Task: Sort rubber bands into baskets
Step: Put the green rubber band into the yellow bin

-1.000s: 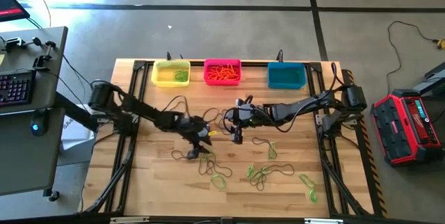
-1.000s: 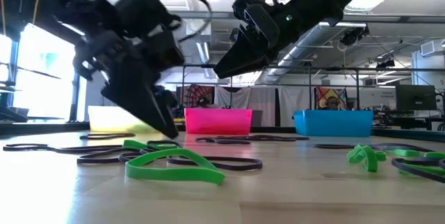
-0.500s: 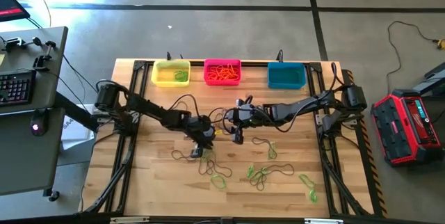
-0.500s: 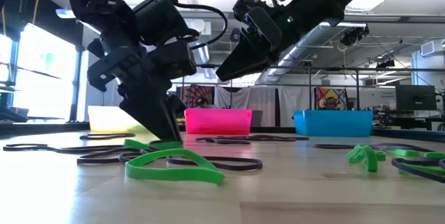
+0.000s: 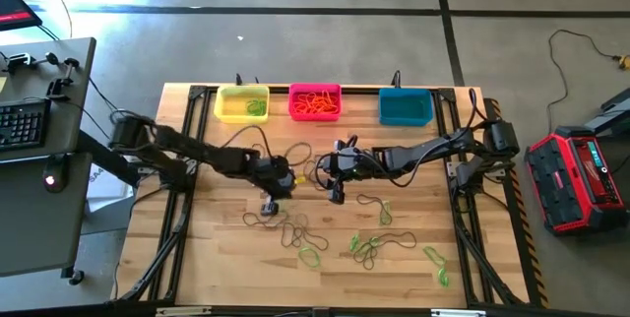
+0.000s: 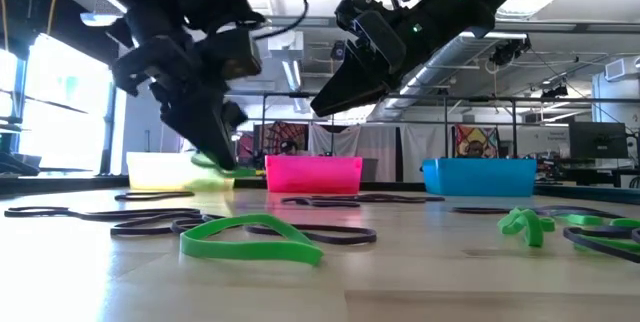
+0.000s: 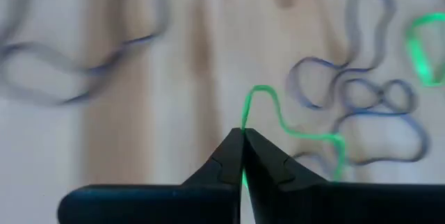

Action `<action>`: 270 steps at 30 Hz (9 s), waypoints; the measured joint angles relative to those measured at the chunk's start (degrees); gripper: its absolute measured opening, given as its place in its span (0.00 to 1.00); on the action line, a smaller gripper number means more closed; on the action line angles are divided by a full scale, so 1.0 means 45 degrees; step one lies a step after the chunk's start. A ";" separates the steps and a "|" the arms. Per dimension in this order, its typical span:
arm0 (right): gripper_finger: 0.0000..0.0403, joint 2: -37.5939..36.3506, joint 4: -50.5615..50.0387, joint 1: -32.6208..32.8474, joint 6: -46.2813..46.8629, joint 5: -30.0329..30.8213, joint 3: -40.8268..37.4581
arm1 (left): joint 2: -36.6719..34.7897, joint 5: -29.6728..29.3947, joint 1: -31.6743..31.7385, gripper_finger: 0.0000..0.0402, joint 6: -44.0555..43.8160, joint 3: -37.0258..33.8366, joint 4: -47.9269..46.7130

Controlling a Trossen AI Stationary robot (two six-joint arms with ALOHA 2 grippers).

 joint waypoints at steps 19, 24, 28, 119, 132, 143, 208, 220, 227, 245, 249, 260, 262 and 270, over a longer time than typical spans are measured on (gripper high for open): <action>0.48 0.0000 0.0010 -0.0002 -0.0093 -0.0005 -0.0003 | -0.4955 -0.5265 0.6072 0.00 -0.0925 0.0009 -0.4645; 0.48 0.0000 0.0014 0.0002 -0.0094 0.0056 -0.0003 | -0.4802 -0.5514 0.8701 0.00 -0.0108 0.0009 -0.4288; 0.48 0.0000 0.0019 -0.0059 -0.0173 0.0663 -0.0003 | -0.4292 -0.4977 1.0343 0.00 0.0584 0.0010 -0.3763; 0.06 -0.1819 -1.0989 0.2023 0.8469 -0.1440 -0.2003 | -0.7567 -0.2741 0.4923 0.33 0.1428 -0.2715 0.3286; 0.38 -0.1821 -1.1414 0.2057 0.7579 -0.1727 -0.1980 | -0.7567 -0.2740 0.4923 0.33 0.1390 -0.2715 0.3263; 0.15 -0.1922 -0.9991 0.2062 0.7340 -0.1875 -0.2766 | -0.7567 -0.2457 0.4913 0.33 0.1156 -0.2715 0.3270; 0.00 -0.2735 -0.3502 0.2698 0.1000 0.7708 -0.0188 | 0.1901 -0.3208 0.0406 0.49 -0.2357 0.0666 0.9303; 0.01 -0.2735 -0.3434 0.2703 0.1000 0.6985 -0.0188 | 0.1912 -0.2947 0.0411 0.05 -0.1933 0.0918 0.8423; 0.23 -0.2730 -0.3779 0.2646 0.0998 0.7019 -0.0188 | 0.1214 -0.3052 0.0525 0.01 -0.1645 0.0918 0.6761; 0.50 -0.2730 -0.4355 0.2271 0.1689 0.7193 -0.0188 | -0.4059 -0.6169 0.4737 0.00 -0.1151 0.0913 -0.1761; 0.50 -0.2730 -0.4381 0.2271 0.1699 0.7189 -0.0188 | -0.4477 -0.6174 0.6630 0.00 -0.0806 0.0913 -0.2791; 0.50 -0.2730 -0.4381 0.2271 0.1984 0.7189 -0.0188 | -0.3068 -0.4477 1.0801 0.00 0.0767 0.0412 -0.2705; 0.50 -0.2730 -0.4381 0.2271 0.2005 0.7189 -0.0188 | -0.2603 -0.4416 1.1203 0.00 0.0777 0.0411 -0.2467; 0.50 -0.2730 -0.4381 0.2271 0.2100 0.7182 -0.0188 | -0.1429 -0.3861 1.1819 0.17 0.0845 0.0408 -0.2054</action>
